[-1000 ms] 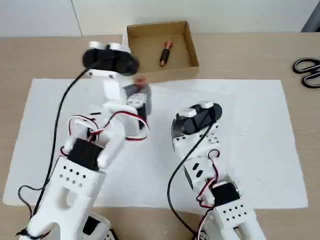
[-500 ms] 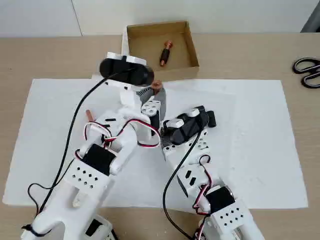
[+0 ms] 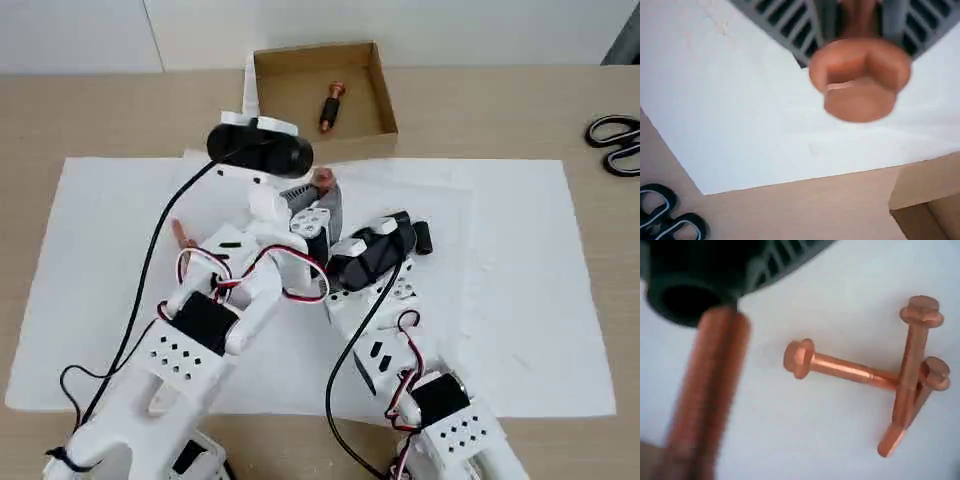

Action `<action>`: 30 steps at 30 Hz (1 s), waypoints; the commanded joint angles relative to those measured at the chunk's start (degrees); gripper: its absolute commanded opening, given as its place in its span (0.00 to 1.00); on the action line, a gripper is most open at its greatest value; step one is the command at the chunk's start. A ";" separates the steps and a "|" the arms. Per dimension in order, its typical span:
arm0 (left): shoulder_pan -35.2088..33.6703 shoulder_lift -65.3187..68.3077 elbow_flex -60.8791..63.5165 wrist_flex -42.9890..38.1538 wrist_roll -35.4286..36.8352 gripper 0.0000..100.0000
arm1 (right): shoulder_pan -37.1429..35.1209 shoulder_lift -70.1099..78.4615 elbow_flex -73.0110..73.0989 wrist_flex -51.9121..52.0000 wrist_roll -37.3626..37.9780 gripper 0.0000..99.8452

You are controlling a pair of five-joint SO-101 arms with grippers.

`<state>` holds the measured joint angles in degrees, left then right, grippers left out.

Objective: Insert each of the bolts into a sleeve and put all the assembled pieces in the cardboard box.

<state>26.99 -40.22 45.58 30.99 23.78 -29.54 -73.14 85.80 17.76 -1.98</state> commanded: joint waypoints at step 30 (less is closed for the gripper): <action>0.26 -1.93 0.84 -3.78 2.55 0.01 | -2.15 -1.27 -0.44 -1.45 -0.53 0.00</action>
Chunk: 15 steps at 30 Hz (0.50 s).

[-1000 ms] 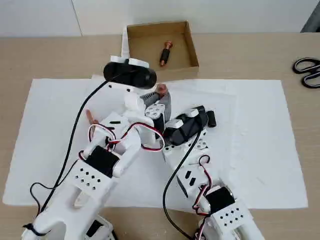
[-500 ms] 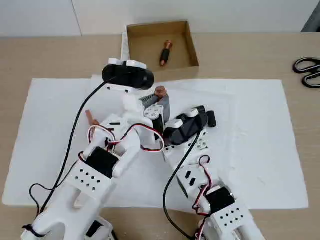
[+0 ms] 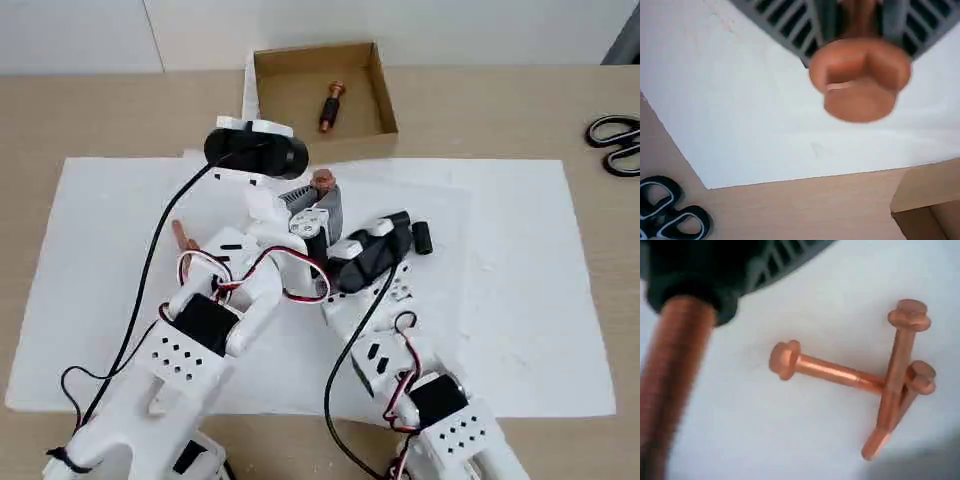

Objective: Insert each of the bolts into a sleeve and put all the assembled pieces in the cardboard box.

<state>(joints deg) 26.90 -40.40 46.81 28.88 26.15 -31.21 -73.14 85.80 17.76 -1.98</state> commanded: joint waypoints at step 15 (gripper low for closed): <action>0.35 -1.85 1.10 -1.32 0.18 0.01 | -0.04 -1.27 -0.62 -1.45 -0.44 0.00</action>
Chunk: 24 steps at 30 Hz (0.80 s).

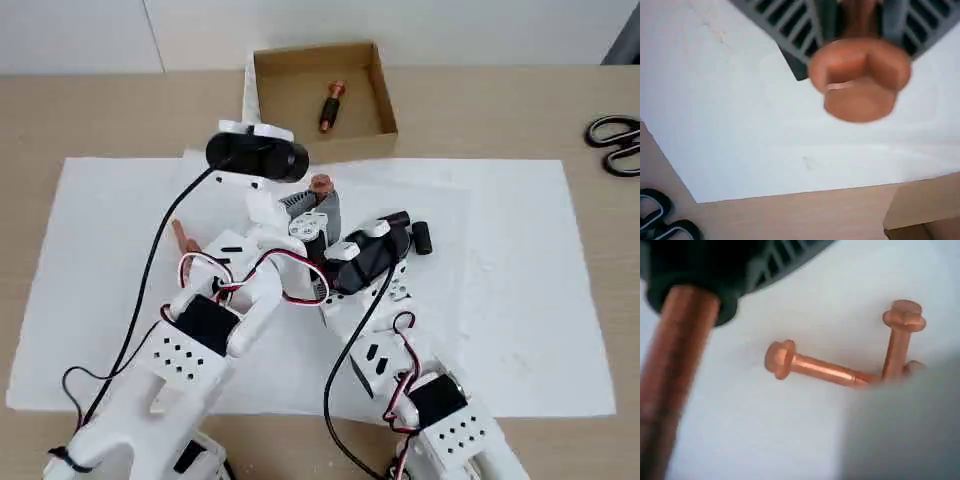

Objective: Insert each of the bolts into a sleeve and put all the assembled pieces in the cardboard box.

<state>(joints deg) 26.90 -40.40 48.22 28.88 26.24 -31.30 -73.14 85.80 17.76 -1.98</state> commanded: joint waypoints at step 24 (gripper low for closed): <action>0.35 -1.76 3.21 2.11 -0.18 0.01 | 0.13 -1.27 -0.62 -1.45 -0.44 0.00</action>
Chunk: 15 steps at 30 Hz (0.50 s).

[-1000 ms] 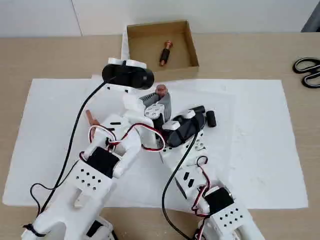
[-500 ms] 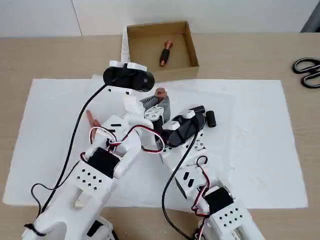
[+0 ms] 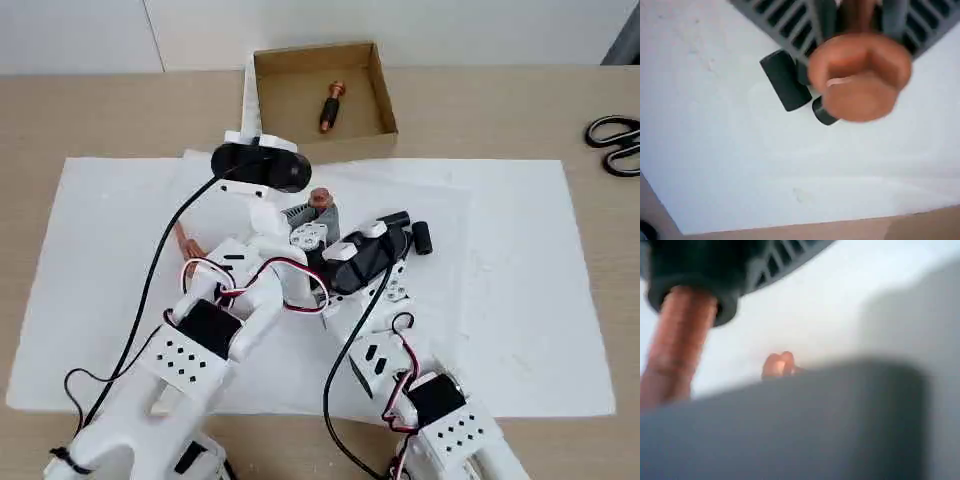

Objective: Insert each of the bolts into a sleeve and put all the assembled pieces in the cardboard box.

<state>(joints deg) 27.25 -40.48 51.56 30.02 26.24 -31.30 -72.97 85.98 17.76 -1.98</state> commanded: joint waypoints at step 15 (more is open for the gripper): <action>0.09 -1.58 0.57 6.86 -0.18 0.01 | 0.13 -1.45 -0.79 -1.45 -0.44 0.00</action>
<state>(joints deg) 27.52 -40.92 51.56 36.18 26.24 -31.38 -72.97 86.07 17.76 -2.07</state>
